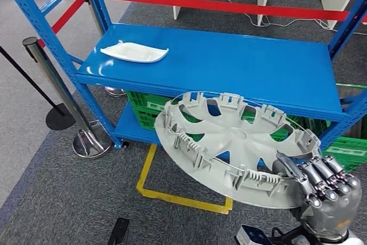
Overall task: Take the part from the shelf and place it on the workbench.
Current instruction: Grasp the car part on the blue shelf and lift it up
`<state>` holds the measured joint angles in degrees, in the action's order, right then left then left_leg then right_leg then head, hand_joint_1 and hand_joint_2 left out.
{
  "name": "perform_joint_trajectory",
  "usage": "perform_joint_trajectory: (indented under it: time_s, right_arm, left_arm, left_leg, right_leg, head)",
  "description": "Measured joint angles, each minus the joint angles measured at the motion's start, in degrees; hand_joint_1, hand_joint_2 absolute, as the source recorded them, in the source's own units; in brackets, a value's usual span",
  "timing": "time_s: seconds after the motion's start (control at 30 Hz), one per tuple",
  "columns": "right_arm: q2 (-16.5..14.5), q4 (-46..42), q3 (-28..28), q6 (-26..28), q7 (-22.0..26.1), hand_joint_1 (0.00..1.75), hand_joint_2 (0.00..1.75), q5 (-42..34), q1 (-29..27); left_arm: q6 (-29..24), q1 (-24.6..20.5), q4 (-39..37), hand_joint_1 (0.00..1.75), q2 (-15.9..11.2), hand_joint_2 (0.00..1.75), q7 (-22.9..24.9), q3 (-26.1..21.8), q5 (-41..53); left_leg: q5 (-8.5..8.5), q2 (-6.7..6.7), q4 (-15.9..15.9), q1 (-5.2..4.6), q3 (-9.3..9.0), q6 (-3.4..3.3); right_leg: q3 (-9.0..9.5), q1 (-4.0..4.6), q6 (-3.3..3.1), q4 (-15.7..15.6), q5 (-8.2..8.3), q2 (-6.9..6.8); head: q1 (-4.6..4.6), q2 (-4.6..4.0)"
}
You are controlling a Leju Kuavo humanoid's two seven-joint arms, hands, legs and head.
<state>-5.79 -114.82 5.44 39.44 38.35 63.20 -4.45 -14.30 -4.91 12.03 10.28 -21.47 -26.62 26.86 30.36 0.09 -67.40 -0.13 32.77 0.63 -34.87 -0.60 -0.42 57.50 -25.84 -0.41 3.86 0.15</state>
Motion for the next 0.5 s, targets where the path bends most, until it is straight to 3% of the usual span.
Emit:
perform_joint_trajectory:
  time_s: [0.07,0.13,0.2,0.23,0.27,0.33,0.37,0.4,0.43,0.5]
  right_arm:
    - [0.0,0.1,0.0,0.0,0.0,1.75,1.75,-0.3,-0.4]
    - [0.0,0.0,0.0,0.0,0.0,1.75,1.75,-0.4,-0.9]
    - [0.0,-0.2,-0.1,0.0,0.0,1.75,1.75,-0.4,-1.7]
    - [0.0,-0.5,-0.2,0.0,0.0,1.75,1.75,-0.5,-2.3]
    - [0.0,-0.9,-0.2,0.0,0.0,1.75,1.75,-0.7,-3.0]
    - [0.0,-1.9,-0.3,0.0,0.0,1.75,1.75,-1.4,-4.5]
    - [0.0,-2.4,-0.4,0.0,0.0,1.75,1.75,-1.8,-5.2]
    - [0.0,-2.8,-0.4,0.0,0.0,1.75,1.75,-2.3,-5.8]
    - [0.0,-3.2,-0.4,0.0,0.0,1.75,1.75,-2.8,-6.3]
    - [0.0,-4.0,-0.4,0.0,0.0,1.75,1.75,-3.5,-7.0]
  left_arm:
    - [0.0,-0.3,0.0,0.0,-0.1,0.0,0.0,0.0,0.6]
    - [0.0,-0.5,0.0,0.0,-0.1,0.0,0.0,0.0,1.0]
    - [-0.2,-0.4,0.0,0.0,-0.1,0.0,0.1,0.0,1.5]
    - [-0.2,-0.4,0.0,0.0,-0.1,0.0,0.1,0.0,1.7]
    - [-0.3,-0.4,0.0,0.0,0.0,0.0,0.2,0.0,2.0]
    - [-0.4,-0.4,0.0,0.0,0.2,0.0,0.2,0.0,2.5]
    - [-0.4,-0.3,0.0,0.0,0.3,0.0,0.2,0.0,2.6]
    - [-0.4,-0.3,0.0,0.0,0.3,0.0,0.2,0.0,2.8]
    - [-0.4,-0.3,0.0,0.0,0.4,0.0,0.2,0.0,2.9]
    - [-0.3,-0.4,0.0,0.0,0.5,0.0,0.2,0.0,3.2]
  left_leg:
    - [0.05,-0.1,8.4,-0.34,-5.65,-0.89]
    - [0.63,-0.16,12.2,-0.68,-7.56,-1.35]
    - [-0.47,-0.03,12.7,-0.65,-6.75,-1.86]
    - [-1.24,0.09,13.0,-0.56,-6.1,-2.23]
    - [-2.03,0.2,13.1,-0.45,-5.27,-2.57]
    - [-3.45,0.28,13.0,-0.45,-3.38,-2.97]
    - [-4.13,0.32,12.8,-0.48,-2.36,-2.98]
    - [-4.8,0.38,12.6,-0.5,-1.28,-2.93]
    - [-5.42,0.45,12.3,-0.48,-0.17,-2.81]
    - [-6.47,0.54,11.4,-0.4,1.91,-2.42]
  right_leg:
    - [-0.84,0.22,0.42,0.1,1.06,0.0]
    - [-1.18,0.19,1.02,-0.1,2.23,-0.15]
    - [-1.59,0.08,1.61,-0.3,2.56,-0.07]
    - [-2.27,0.06,1.85,0.7,1.1,0.07]
    - [-3.2,0.05,2.04,2.8,-1.41,0.2]
    - [-5.29,-0.01,2.34,10.1,-7.52,0.31]
    - [-5.76,-0.02,2.48,13.6,-8.97,0.31]
    - [-5.61,-0.03,2.62,16.0,-8.91,0.3]
    - [-4.59,-0.07,2.72,16.6,-7.55,0.29]
    - [0.4,-0.21,2.85,12.0,-4.65,0.26]
  head:
    - [-0.03,0.0]
    - [-0.04,0.0]
    - [-0.07,0.0]
    - [-0.14,0.0]
    - [-0.2,0.0]
    - [-0.28,0.0]
    - [-0.27,0.0]
    - [-0.26,0.0]
    - [-0.26,0.0]
    - [-0.26,0.0]
